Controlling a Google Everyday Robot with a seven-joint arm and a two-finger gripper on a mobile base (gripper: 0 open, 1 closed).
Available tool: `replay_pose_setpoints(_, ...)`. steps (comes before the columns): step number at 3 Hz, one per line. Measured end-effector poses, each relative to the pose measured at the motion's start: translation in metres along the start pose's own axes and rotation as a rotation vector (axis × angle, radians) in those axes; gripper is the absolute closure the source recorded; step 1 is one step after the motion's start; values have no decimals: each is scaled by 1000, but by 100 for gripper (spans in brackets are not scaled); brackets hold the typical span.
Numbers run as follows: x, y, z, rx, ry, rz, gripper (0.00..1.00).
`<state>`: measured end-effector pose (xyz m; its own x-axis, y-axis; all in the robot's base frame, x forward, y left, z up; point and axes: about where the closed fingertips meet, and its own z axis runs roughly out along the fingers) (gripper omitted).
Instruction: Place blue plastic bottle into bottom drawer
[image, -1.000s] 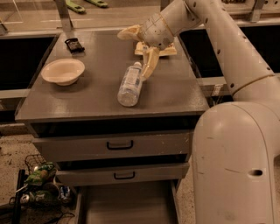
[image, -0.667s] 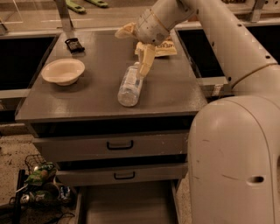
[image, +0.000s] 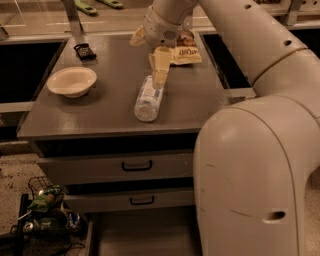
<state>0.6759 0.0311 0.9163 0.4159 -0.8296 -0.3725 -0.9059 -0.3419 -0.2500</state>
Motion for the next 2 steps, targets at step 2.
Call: replay_pose_setpoints(2,-2,-5,6,-13,64,20,0)
